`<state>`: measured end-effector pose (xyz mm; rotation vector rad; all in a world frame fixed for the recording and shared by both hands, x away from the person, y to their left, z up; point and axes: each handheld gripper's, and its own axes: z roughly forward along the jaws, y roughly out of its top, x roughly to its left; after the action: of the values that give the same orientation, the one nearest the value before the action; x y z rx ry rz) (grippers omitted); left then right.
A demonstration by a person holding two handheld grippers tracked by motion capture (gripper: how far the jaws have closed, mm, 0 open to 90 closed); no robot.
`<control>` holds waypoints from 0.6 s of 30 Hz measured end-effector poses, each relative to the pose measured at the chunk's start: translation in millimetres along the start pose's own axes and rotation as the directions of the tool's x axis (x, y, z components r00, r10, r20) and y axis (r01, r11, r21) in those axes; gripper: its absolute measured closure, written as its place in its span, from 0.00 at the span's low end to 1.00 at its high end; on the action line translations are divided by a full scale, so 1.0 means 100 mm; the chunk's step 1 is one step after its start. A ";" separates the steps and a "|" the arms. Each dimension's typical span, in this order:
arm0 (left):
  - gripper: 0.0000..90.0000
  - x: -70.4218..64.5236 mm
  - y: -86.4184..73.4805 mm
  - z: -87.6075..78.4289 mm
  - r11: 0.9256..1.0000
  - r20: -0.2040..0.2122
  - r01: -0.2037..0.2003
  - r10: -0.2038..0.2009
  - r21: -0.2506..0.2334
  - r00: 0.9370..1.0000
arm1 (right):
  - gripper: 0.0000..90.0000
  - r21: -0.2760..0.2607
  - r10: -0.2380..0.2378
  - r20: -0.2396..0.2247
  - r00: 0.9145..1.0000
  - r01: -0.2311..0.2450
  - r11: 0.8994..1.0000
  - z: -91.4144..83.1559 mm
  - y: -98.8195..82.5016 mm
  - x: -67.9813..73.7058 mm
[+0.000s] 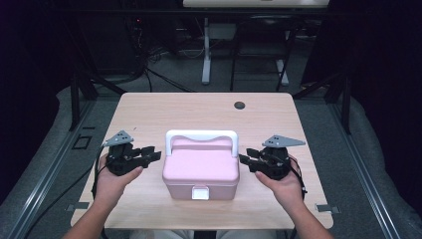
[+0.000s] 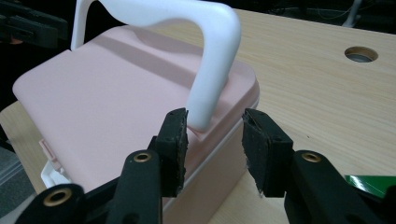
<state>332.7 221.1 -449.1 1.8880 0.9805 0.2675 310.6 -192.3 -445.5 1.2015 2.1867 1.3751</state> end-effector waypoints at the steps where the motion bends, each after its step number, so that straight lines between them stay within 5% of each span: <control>1: 0.66 -0.01 0.01 0.02 1.000 0.008 0.005 -0.004 -0.006 1.000 | 0.66 -0.002 0.002 -0.006 1.000 -0.002 1.000 0.02 0.01 0.00; 15: 0.63 -0.10 0.12 0.30 1.000 0.069 0.005 -0.006 0.016 0.998 | 0.63 -0.010 0.019 -0.051 0.998 -0.020 1.000 0.30 0.09 0.00; 18: 0.64 -0.13 0.13 0.30 1.000 0.056 -0.003 0.002 0.018 0.998 | 0.63 -0.022 -0.010 -0.043 0.999 0.009 1.000 0.28 0.09 0.05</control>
<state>347.5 189.8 -450.9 1.9033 0.9452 0.2070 329.2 -169.9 -451.3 1.1632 2.1979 1.4305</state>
